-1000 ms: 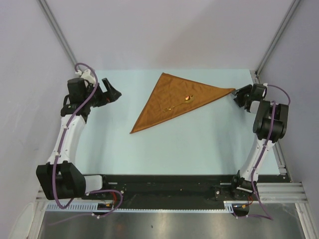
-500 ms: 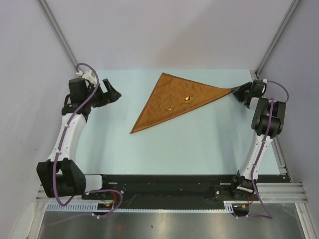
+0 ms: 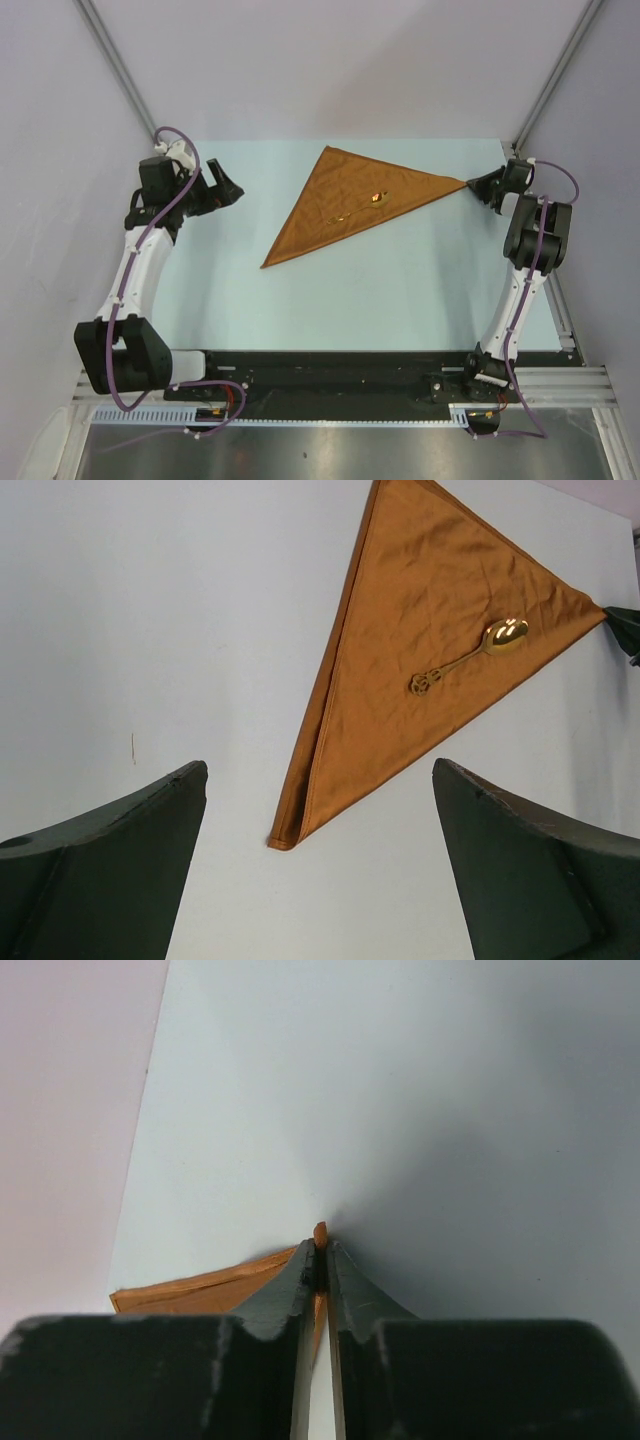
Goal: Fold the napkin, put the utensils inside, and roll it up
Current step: Fold the napkin at the center of the board.
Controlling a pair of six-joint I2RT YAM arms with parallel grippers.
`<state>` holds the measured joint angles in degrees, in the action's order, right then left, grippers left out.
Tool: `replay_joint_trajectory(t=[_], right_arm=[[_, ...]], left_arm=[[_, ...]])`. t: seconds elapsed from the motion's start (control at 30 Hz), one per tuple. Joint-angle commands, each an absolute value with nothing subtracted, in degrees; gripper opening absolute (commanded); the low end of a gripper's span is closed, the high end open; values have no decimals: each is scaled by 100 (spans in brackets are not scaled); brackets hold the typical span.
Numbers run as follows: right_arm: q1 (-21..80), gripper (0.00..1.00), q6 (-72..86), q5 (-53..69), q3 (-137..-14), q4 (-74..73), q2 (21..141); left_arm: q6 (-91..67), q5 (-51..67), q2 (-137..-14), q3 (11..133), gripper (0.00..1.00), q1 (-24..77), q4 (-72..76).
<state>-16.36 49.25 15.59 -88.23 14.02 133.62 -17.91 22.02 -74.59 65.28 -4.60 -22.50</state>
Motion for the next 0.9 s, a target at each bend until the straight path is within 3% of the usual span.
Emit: replay_joint_trajectory(t=[0.0, 0.07, 0.43, 0.63, 0.87], right_arm=[[-1661, 9, 4755, 1459, -8886, 1133, 13527], [-1644, 0, 4737, 1538, -8772, 1421, 13404], [-889, 0, 4693, 2258, -7656, 3408, 11893], [156, 0, 4536, 2426, -7225, 3657, 11180], [1194, 0, 4544, 2715, -7216, 3718, 11250]], left_arm=[[-1652, 2180, -7444, 6627, 99, -431, -2232], [-1644, 2180, -7418, 6601, 99, -431, -2232], [-1670, 2294, -7207, 6425, 99, -466, -2145], [-1705, 2364, -7049, 6320, 99, -466, -2083], [-1775, 2505, -6952, 6240, 99, -475, -2013]])
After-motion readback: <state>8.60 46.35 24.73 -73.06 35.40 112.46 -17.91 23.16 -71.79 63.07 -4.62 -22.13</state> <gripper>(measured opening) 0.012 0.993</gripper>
